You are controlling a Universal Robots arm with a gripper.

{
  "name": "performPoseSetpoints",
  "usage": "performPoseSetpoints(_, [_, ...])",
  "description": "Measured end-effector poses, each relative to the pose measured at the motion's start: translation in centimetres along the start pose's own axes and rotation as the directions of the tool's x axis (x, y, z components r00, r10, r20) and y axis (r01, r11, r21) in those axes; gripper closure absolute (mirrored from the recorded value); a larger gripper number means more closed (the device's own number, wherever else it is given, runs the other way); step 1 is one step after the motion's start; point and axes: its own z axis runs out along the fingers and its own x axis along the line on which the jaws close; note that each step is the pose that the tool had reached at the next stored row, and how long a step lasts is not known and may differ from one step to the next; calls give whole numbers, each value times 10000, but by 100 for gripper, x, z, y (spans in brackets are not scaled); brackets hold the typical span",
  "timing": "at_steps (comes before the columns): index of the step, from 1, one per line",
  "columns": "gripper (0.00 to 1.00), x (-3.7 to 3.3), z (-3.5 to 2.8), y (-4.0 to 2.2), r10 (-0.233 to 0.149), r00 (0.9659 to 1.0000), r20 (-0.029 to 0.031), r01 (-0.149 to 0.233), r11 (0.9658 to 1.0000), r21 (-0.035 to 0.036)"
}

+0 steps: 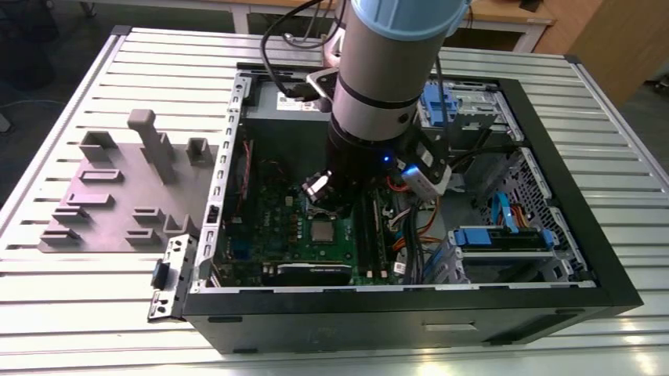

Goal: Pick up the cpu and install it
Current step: 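Close the cpu cover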

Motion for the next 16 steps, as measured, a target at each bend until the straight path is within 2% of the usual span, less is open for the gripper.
performPoseSetpoints(4, [89,0,3,0,-719,9974,-26,719,9974,25])
performPoseSetpoints(6, [89,0,5,0,-1077,9942,-39,1077,9942,37])
performPoseSetpoints(8, [89,0,7,0,-1448,9894,-54,1449,9894,48])
performPoseSetpoints(12, [89,0,9,0,-2154,9765,-84,2154,9765,70])
performPoseSetpoints(16, [89,0,12,0,-2861,9581,-114,2862,9581,88])
